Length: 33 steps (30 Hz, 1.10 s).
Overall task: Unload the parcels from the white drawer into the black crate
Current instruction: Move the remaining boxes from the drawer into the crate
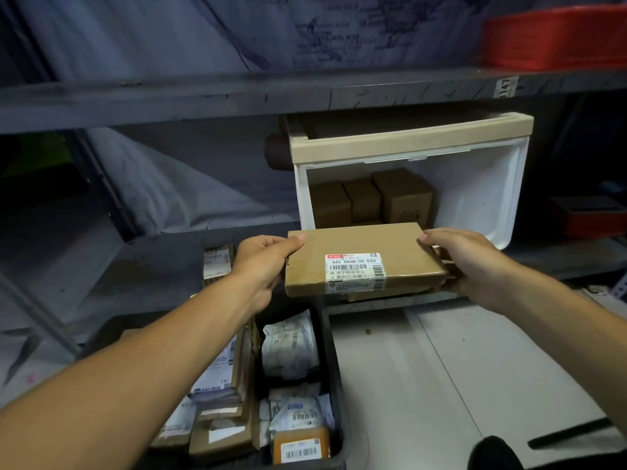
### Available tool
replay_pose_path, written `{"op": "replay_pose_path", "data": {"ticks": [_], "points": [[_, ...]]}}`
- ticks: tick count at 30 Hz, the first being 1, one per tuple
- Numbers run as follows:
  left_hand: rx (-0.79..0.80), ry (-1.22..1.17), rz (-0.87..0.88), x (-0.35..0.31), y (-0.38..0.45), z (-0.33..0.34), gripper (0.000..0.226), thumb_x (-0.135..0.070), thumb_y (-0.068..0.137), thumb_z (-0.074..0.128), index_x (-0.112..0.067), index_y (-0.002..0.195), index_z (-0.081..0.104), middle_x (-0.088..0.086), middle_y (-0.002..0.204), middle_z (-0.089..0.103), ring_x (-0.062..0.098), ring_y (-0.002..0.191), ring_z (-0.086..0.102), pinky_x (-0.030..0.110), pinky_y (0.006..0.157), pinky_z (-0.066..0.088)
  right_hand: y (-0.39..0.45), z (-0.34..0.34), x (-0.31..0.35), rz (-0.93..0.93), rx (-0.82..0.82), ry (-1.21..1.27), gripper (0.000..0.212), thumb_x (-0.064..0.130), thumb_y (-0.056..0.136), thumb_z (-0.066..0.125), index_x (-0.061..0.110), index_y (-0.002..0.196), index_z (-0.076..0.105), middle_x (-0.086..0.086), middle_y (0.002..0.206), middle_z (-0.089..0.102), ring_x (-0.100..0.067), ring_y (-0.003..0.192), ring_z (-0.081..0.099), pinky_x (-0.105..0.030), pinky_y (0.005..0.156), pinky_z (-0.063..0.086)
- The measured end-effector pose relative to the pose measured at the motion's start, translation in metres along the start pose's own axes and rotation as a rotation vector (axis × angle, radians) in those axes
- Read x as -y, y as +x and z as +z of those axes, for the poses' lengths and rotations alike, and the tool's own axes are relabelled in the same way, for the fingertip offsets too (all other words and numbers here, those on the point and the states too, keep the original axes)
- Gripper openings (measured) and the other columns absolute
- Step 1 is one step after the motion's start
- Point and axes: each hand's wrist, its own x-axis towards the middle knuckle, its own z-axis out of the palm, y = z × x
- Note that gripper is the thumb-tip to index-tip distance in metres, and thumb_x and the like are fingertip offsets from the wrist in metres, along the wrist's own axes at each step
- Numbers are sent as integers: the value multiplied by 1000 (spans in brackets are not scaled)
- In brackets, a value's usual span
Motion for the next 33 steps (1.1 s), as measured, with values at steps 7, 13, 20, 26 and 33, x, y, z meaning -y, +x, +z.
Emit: {"op": "replay_pose_path", "data": {"ticks": [7, 13, 20, 26, 33], "points": [[48, -18, -38, -1, -15, -24, 35, -6, 95, 66, -16, 129, 65, 9, 109, 74, 22, 100, 71, 37, 84, 60, -12, 18, 1, 77, -24, 80, 28, 17, 97, 66, 12, 125, 65, -14, 121, 64, -31, 107, 64, -39, 71, 57], [-51, 45, -24, -5, -18, -79, 36, 6, 93, 62, -13, 123, 67, 9, 100, 74, 25, 89, 73, 43, 83, 61, -25, 70, 5, 18, 90, 1, 28, 11, 100, 62, 18, 127, 65, -7, 111, 65, -21, 91, 65, -30, 57, 51], [-290, 147, -61, 14, -18, -174, 15, 0, 90, 70, -11, 100, 68, 10, 89, 72, 21, 76, 69, 36, 72, 60, -32, 176, -13, 8, 158, -64, 23, 2, 95, 67, 12, 117, 67, -11, 98, 68, -23, 84, 68, -34, 67, 56], [-379, 245, -114, 36, -20, -256, 20, 3, 92, 63, -10, 106, 70, 8, 84, 71, 16, 62, 64, 21, 47, 48, -40, 268, -22, 26, 289, -91, 14, 2, 97, 61, 14, 94, 68, -8, 89, 66, -19, 76, 62, -30, 61, 51], [-455, 402, -194, 69, -4, -328, 26, 1, 92, 61, -21, 79, 66, 8, 95, 72, 24, 93, 68, 39, 91, 58, -41, 363, -49, 76, 411, -228, 15, 13, 91, 67, 8, 106, 70, -9, 107, 66, -24, 96, 62, -33, 72, 47]]}}
